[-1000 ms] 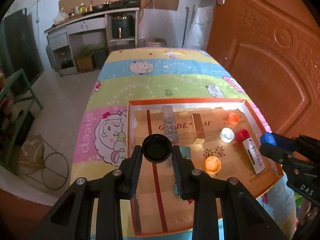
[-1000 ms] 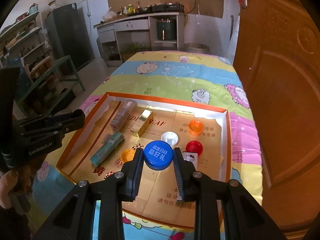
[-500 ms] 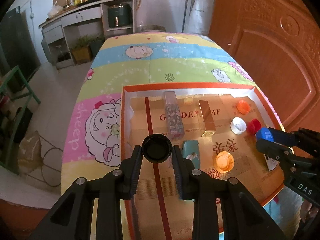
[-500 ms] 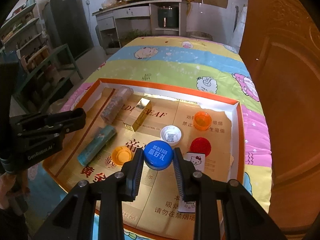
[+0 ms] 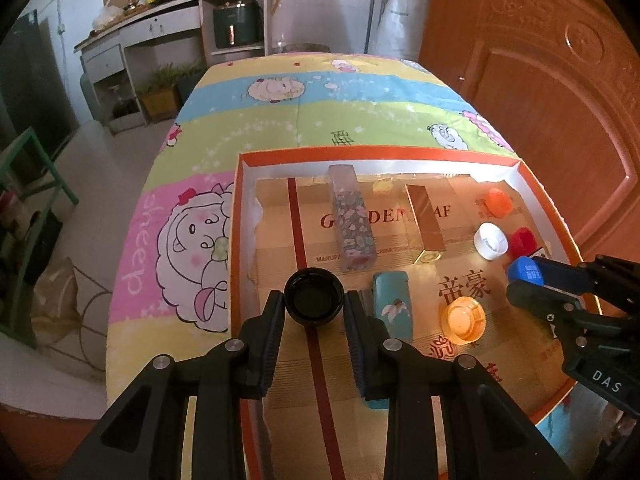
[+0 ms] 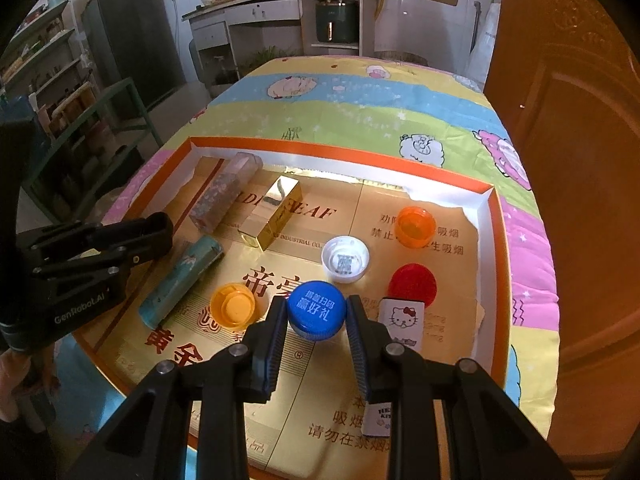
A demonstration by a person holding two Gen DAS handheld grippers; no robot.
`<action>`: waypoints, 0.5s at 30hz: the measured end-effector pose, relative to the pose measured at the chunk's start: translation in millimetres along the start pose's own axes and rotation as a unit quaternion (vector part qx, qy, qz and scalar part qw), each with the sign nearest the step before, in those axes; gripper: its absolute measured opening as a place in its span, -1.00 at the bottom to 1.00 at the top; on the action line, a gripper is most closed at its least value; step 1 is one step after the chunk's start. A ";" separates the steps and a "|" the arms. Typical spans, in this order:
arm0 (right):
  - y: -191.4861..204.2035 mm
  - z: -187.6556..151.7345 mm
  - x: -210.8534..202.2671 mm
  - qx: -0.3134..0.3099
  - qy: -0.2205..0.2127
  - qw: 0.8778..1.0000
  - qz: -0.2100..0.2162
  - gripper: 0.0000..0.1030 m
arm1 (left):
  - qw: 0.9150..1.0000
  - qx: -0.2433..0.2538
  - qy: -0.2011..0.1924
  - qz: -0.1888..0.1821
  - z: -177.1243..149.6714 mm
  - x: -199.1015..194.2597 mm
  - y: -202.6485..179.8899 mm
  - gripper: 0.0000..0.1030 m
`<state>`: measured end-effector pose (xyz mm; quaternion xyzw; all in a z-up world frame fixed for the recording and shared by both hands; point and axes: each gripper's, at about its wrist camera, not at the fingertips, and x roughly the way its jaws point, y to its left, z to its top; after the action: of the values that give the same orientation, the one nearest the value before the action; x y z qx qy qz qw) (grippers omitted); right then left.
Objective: Organize rigid objects
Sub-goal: 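Carry the black and blue caps into the box tray and open both tools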
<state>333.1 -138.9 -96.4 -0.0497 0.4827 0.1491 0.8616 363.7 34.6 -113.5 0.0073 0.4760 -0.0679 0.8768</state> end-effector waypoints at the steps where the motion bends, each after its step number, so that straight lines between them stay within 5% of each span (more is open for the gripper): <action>1: 0.3 -0.1 1.7 -0.001 0.002 1.000 0.000 -0.41 | 1.000 0.000 0.002 -0.001 -0.1 1.5 0.4 -0.40; 15: 2.7 -1.6 18.7 -0.005 0.014 1.000 -0.004 -0.41 | 1.000 0.007 0.001 -0.013 -4.1 9.4 -1.4 -0.39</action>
<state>340.1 -132.8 -112.9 -0.0578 0.4939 0.1469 0.8551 365.1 32.5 -123.5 0.0068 0.4763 -0.0827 0.8754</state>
